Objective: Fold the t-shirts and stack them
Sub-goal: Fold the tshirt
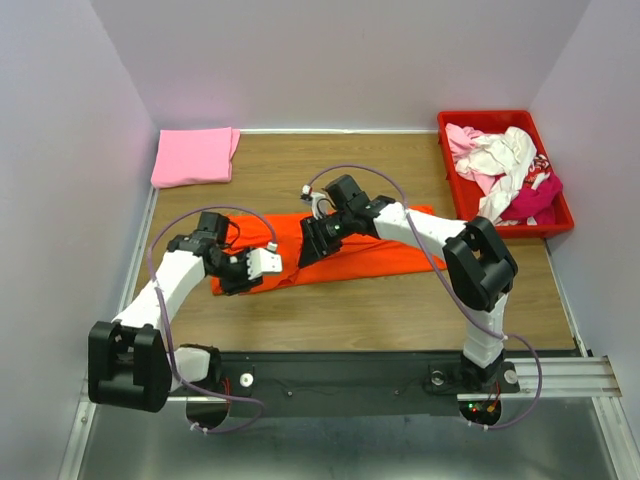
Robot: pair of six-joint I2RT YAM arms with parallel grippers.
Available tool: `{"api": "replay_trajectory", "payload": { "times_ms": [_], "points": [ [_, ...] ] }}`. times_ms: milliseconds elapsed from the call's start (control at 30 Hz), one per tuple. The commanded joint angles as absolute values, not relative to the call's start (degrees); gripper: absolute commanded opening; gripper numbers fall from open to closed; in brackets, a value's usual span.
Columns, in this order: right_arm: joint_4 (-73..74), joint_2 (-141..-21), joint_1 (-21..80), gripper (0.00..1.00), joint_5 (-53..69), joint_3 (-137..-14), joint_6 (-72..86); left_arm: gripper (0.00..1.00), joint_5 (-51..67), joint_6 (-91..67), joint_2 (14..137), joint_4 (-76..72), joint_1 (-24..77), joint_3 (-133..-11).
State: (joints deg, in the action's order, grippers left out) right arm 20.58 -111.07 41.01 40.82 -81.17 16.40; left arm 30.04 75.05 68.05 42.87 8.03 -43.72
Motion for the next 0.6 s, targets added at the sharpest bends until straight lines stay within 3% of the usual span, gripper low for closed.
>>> {"api": "replay_trajectory", "payload": {
  "times_ms": [0,233,567],
  "points": [
    [21.36,-108.72,39.29,0.52,39.99,-80.51,15.47,0.49,29.8,64.35,67.94,33.61,14.58,-43.33],
    [21.88,-106.0,31.3,0.52,41.75,-79.02,16.44,0.49,23.57,53.97,71.27,23.65,26.88,-38.85],
    [21.97,-106.79,31.2,0.51,42.45,-77.78,16.0,0.46,13.99,51.16,71.37,13.29,30.23,-33.84]
  ]
}}
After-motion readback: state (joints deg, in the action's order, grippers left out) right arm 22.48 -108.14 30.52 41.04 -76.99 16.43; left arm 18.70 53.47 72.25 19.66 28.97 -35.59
